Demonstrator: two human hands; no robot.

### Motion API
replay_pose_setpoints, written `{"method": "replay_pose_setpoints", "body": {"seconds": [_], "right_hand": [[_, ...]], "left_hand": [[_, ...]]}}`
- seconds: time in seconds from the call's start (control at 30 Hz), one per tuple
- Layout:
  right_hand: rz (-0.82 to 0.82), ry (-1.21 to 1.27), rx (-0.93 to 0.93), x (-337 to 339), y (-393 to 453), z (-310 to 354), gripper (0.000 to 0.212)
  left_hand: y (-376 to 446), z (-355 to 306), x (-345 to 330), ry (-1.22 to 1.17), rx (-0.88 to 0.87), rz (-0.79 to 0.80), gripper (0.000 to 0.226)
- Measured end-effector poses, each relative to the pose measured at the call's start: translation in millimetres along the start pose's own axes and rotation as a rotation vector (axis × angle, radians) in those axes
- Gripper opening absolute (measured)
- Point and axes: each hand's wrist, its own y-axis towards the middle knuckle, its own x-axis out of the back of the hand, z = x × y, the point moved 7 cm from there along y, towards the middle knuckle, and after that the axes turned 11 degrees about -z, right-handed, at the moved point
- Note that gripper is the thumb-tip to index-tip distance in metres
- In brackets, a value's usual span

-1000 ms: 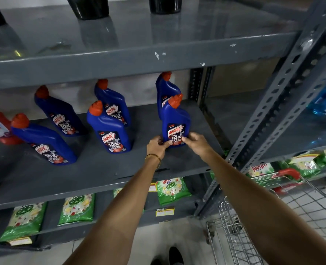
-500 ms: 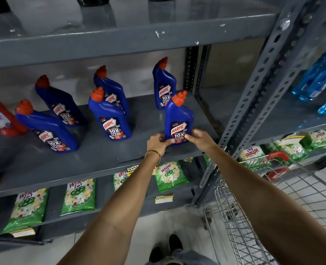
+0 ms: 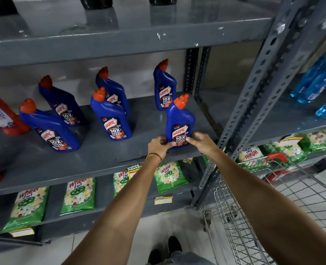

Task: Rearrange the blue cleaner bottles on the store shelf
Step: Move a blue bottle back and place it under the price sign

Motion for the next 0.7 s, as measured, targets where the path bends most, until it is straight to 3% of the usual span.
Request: {"method": "replay_pose_setpoints", "body": {"seconds": [0.33, 0.5, 0.6, 0.7], "right_hand": [[-0.045, 0.025, -0.054, -2.4, -3.8, -2.3, 0.033], [-0.309, -0.020, -0.136, -4.6, -18.1, -5.6, 0.034], [-0.535, -0.095, -0.245, -9.4, -40.7, -5.5, 0.051], [-0.661, -0.101, -0.301, -29.2, -68.4, 0.9, 0.042]], "left_hand": [[-4.4, 3.4, 5.5, -0.037, -0.002, 0.045, 0.049], [-5.3, 23.0, 40.1, -0.033, 0.016, 0.041, 0.060], [-3.0, 42.5, 76.6, 0.003, 0.016, 0.002, 0.066], [-0.3, 64.3, 114.9, -0.005, 0.032, -0.040, 0.066]]}}
